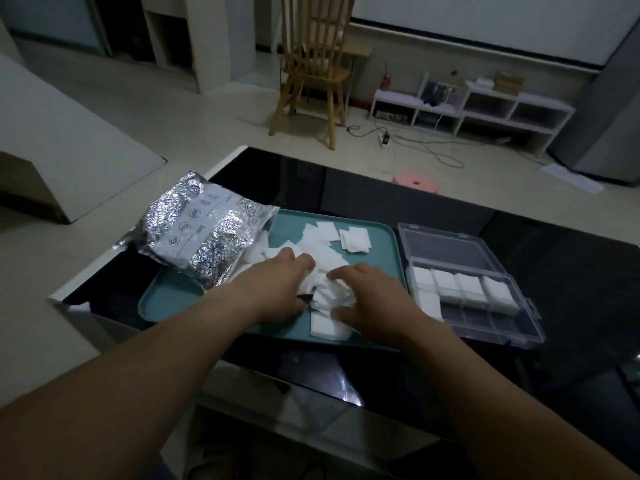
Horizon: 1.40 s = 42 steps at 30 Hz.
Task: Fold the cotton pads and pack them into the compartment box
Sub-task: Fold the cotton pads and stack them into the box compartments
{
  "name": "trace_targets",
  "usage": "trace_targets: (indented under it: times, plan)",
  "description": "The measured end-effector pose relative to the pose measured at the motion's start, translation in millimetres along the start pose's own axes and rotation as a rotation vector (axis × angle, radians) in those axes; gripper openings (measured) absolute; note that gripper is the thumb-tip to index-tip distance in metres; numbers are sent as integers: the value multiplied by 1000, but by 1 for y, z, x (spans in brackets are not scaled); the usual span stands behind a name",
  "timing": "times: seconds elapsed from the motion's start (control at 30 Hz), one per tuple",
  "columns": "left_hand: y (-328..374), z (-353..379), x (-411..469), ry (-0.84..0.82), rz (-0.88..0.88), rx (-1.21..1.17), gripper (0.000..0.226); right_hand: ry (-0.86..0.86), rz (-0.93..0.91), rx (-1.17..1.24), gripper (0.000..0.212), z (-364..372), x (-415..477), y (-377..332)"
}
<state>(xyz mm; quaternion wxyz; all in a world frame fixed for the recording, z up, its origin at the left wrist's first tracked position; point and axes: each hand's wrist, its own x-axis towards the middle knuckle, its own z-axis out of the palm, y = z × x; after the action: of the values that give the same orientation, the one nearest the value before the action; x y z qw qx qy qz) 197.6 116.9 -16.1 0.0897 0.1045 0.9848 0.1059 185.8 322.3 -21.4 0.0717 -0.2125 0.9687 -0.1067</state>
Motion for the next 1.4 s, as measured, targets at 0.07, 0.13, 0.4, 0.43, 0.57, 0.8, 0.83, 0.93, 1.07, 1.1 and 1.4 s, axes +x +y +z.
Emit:
trace_targets:
  times: [0.07,0.13,0.4,0.43,0.57,0.8,0.83,0.93,1.07,1.1,1.4]
  plan:
    - [0,2,4,57,27,-20,28,-9,-10,16,56,0,3,2]
    - [-5,0,6,130,14,-22,5,-38,-20,44,55,-3,6,6]
    - [1,-34,5,419,-50,-411,19,104,4,320,56,-26,8,9]
    - [4,-35,8,427,-51,-501,18,167,41,407,50,-27,9,6]
    - [12,-33,9,326,-59,-805,17,174,164,818,28,-32,12,-6]
    - [24,-18,9,280,-90,-908,28,200,254,918,6,-28,12,-14]
    - [27,-17,8,266,-101,-955,33,240,264,912,8,-27,12,-16]
    - [39,-18,6,139,-133,-1228,33,295,198,917,19,-30,8,-22]
    - [41,-22,9,124,-180,-1452,23,241,109,993,24,-35,4,-27]
    - [39,-23,10,129,-207,-1513,23,240,116,1004,23,-35,3,-25]
    - [43,-25,8,-105,-175,-1802,24,500,-95,624,11,-27,2,-31]
